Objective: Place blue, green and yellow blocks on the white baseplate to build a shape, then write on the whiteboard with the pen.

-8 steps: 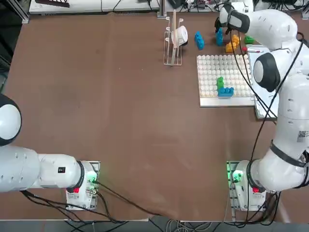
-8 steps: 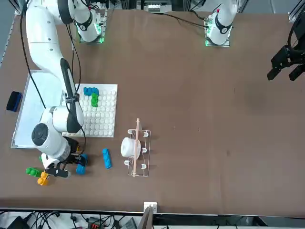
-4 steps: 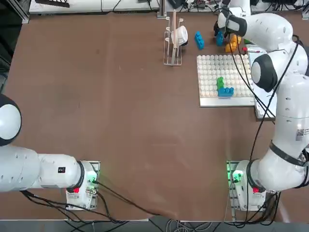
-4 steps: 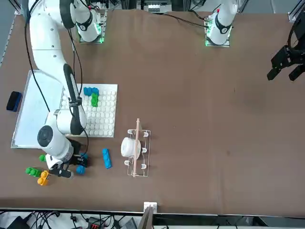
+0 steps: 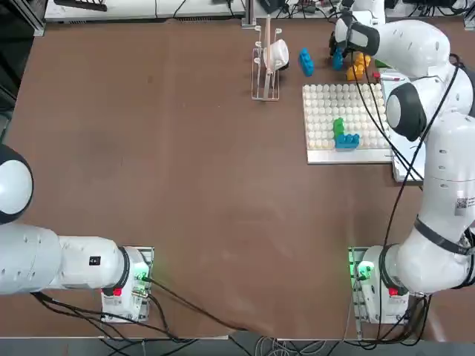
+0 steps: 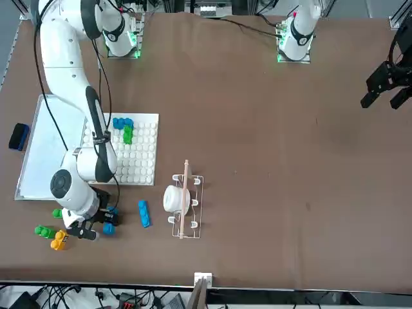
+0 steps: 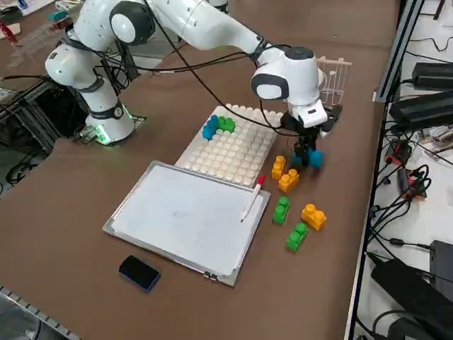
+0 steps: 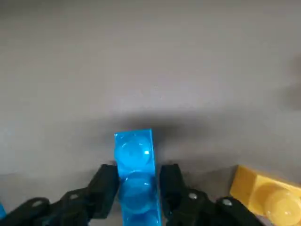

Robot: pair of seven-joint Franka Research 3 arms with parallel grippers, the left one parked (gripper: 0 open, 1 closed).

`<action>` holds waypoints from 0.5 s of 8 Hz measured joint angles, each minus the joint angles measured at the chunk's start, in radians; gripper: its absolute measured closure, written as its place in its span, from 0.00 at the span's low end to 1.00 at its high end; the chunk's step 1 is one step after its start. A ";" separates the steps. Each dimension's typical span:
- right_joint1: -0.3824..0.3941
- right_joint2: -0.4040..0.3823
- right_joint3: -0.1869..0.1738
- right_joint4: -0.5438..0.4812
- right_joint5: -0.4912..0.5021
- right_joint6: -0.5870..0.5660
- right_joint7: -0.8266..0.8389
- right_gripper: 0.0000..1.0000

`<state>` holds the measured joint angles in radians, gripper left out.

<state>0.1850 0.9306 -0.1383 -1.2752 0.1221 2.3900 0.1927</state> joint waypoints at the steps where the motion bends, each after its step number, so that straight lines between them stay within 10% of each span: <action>1: 0.000 0.000 0.000 0.002 0.000 0.000 0.000 0.47; 4: 0.000 0.000 0.003 0.007 0.000 0.000 0.000 0.57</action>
<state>0.1853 0.9305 -0.1352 -1.2684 0.1222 2.3899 0.1928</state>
